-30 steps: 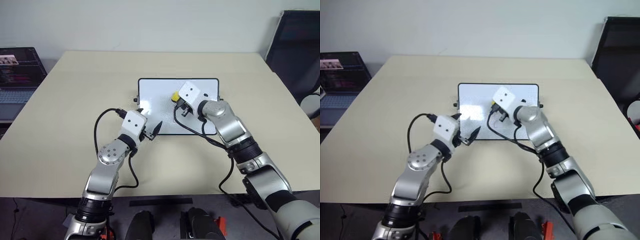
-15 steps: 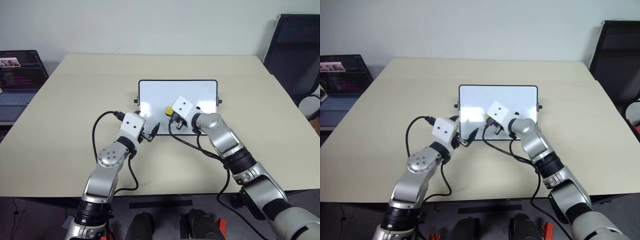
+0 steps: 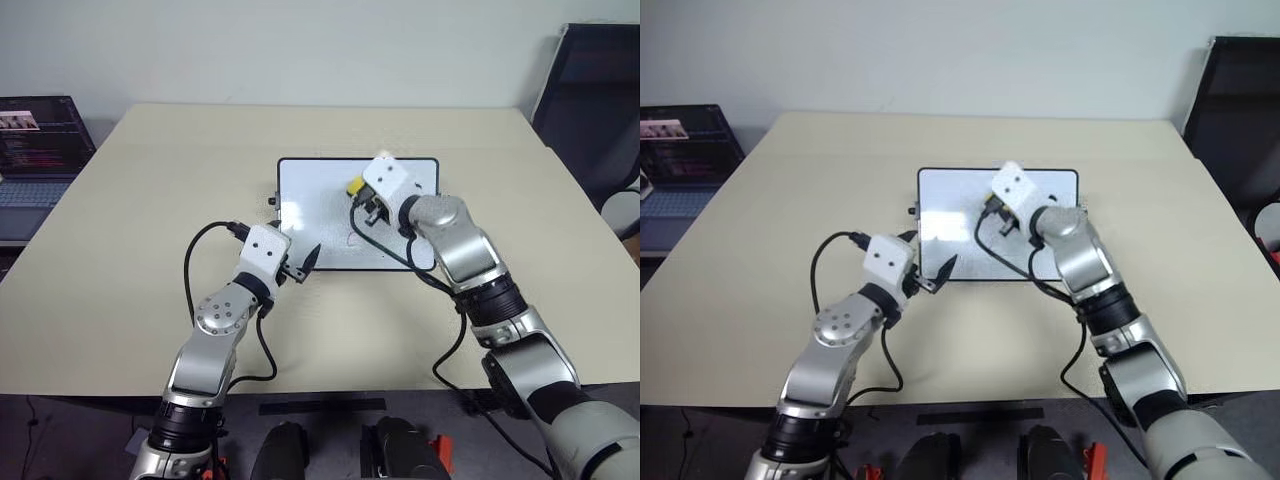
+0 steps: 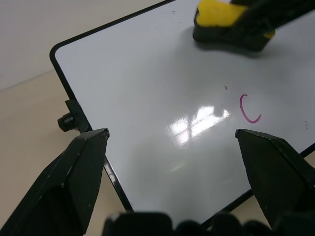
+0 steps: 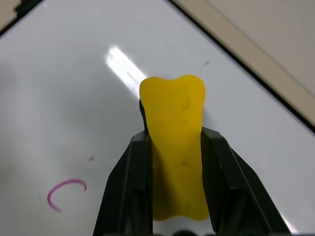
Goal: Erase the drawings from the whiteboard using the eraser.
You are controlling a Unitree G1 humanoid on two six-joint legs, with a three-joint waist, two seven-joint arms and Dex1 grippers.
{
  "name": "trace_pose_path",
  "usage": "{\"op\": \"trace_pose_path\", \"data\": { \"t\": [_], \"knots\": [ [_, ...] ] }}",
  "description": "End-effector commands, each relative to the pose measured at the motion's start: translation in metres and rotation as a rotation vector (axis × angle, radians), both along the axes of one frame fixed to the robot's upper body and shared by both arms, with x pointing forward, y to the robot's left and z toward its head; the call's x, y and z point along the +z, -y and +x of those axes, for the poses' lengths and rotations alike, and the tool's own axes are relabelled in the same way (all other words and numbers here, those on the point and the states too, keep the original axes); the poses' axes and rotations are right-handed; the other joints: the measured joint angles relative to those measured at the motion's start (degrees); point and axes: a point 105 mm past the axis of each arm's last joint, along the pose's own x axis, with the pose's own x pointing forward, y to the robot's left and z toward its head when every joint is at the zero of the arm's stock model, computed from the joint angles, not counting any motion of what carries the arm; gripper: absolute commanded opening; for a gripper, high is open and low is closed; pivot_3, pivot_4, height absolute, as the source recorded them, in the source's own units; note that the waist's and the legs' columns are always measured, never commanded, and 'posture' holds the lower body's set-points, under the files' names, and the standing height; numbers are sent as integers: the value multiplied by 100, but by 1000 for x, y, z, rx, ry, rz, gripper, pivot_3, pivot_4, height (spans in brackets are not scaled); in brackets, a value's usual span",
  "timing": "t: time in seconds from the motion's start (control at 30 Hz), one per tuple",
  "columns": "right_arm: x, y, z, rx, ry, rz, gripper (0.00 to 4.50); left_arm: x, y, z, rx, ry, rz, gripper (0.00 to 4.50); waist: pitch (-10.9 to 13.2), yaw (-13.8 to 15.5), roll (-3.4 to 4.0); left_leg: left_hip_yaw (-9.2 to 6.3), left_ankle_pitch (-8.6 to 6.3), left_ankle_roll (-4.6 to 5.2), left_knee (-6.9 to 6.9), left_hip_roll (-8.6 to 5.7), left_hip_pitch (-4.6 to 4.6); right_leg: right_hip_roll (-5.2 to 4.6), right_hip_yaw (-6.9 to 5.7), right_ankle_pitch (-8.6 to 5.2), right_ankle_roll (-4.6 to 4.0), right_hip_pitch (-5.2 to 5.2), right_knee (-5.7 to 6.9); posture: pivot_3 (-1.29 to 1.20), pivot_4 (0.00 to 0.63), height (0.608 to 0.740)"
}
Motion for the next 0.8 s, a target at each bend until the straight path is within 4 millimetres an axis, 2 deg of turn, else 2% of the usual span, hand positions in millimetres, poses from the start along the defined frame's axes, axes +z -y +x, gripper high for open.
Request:
{"op": "trace_pose_path", "data": {
  "t": [0.03,0.2,0.37,0.43,0.63,0.8],
  "knots": [
    [25,-5,-3,12,70,40,973,14,5,-1,-20,46,-3,4500,0,2,0,0,-1,-1,0,0,-10,0,0,0,0,-10,0,0,150,740],
    [15,-6,1,4,61,29,973,15,5,0,-22,47,-2,4500,0,15,0,0,-1,-1,1,-2,-46,-4,-1,1,-1,-44,0,0,150,740],
    [-32,-15,3,25,8,-72,973,16,4,0,-18,49,2,4500,0,13,0,0,-1,-1,3,-3,-45,-3,-2,1,-1,-42,1,0,150,740],
    [-42,-18,1,45,0,-104,973,15,2,-1,-14,48,3,4500,-2,-19,-2,5,-1,-1,4,-2,-41,-2,3,1,-1,-41,4,0,150,740],
    [-57,-19,-6,77,-2,-162,973,15,0,-3,-2,47,4,4500,-4,-18,-5,4,1,0,8,1,-20,1,2,1,-1,-25,11,0,150,740],
    [-62,-22,-12,92,-11,-164,973,14,0,-4,-1,46,3,4500,-5,-12,-6,5,2,0,10,1,-12,0,2,1,-1,-18,11,0,150,740]
  ]
}}
